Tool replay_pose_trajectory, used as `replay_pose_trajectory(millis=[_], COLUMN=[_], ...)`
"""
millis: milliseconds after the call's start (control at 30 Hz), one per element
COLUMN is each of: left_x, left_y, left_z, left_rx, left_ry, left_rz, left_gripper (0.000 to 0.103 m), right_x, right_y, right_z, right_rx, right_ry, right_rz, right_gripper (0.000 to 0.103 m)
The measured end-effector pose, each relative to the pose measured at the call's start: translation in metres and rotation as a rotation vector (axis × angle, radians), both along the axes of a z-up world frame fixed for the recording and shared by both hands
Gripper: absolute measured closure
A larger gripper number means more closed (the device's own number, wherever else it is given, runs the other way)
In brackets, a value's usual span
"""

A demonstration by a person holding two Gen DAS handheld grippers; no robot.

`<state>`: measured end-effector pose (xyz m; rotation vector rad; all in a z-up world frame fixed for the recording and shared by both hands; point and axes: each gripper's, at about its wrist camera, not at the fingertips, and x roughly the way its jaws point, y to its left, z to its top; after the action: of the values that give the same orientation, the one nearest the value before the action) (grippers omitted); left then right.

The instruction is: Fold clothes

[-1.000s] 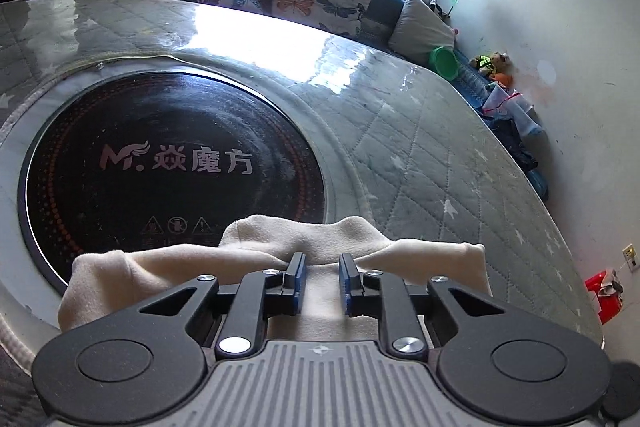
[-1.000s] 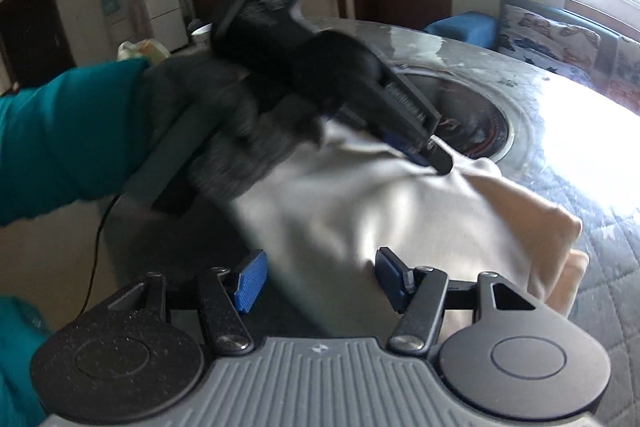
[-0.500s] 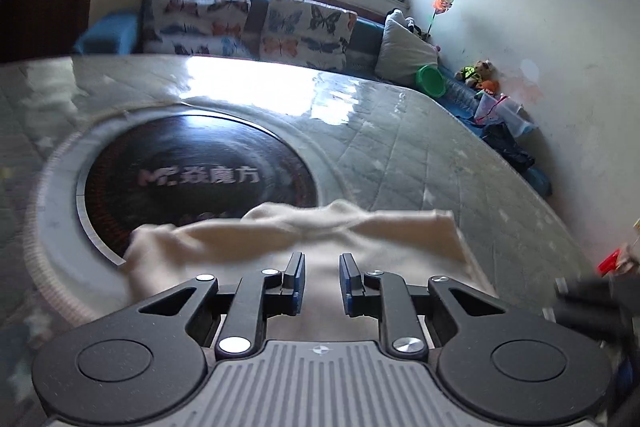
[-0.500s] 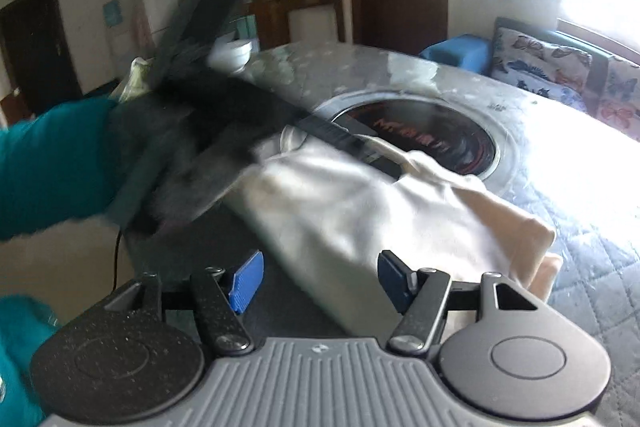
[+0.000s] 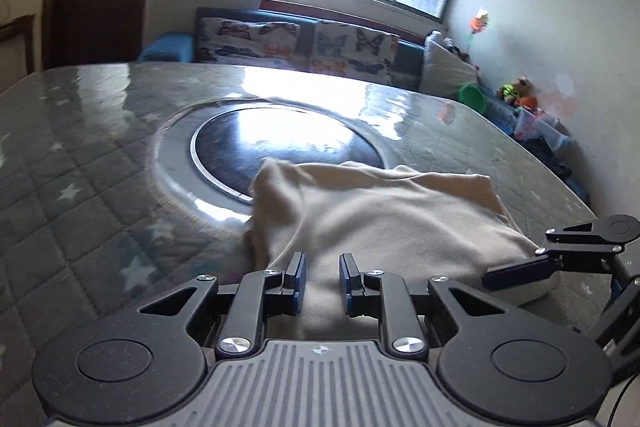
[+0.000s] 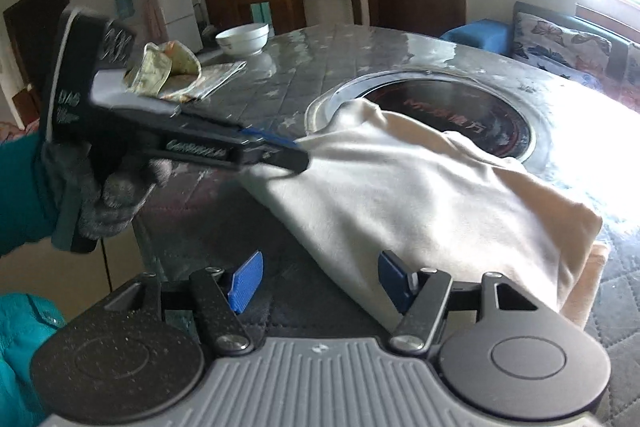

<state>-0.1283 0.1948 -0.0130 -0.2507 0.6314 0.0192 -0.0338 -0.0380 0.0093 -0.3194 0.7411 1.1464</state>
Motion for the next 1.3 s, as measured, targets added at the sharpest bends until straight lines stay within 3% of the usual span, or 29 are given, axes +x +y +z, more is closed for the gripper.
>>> replay_pose_trajectory(millis=[233, 433, 500, 733, 867, 1033, 1300], left_x=[-0.007, -0.010, -0.012, -0.015, -0.015, -0.009, 0.003], left_y=[0.013, 0.010, 0.010, 0.020, 0.030, 0.044, 0.061], left_z=[-0.001, 0.002, 0.004, 0.007, 0.009, 0.013, 0.015], left_rx=[-0.075, -0.059, -0.058, -0.049, -0.051, -0.059, -0.134], left_ry=[0.020, 0.025, 0.023, 0.039, 0.046, 0.050, 0.074], left_rz=[0.028, 0.043, 0.049, 0.090, 0.121, 0.162, 0.214], left_gripper=[0.082, 0.067, 0.052, 0.043, 0.032, 0.030, 0.027], right_x=[-0.002, -0.002, -0.002, -0.007, -0.009, -0.010, -0.023], right_y=[-0.001, 0.005, 0.009, 0.027, 0.039, 0.052, 0.080], right_z=[0.006, 0.014, 0.015, 0.019, 0.019, 0.018, 0.011], right_rx=[0.000, 0.009, 0.007, -0.006, -0.023, -0.042, -0.064], right_ry=[-0.007, -0.039, -0.048, -0.086, -0.113, -0.147, -0.204], right_rz=[-0.002, -0.019, -0.017, 0.013, 0.024, 0.037, 0.105], right_gripper=[0.034, 0.031, 0.031, 0.031, 0.031, 0.031, 0.041])
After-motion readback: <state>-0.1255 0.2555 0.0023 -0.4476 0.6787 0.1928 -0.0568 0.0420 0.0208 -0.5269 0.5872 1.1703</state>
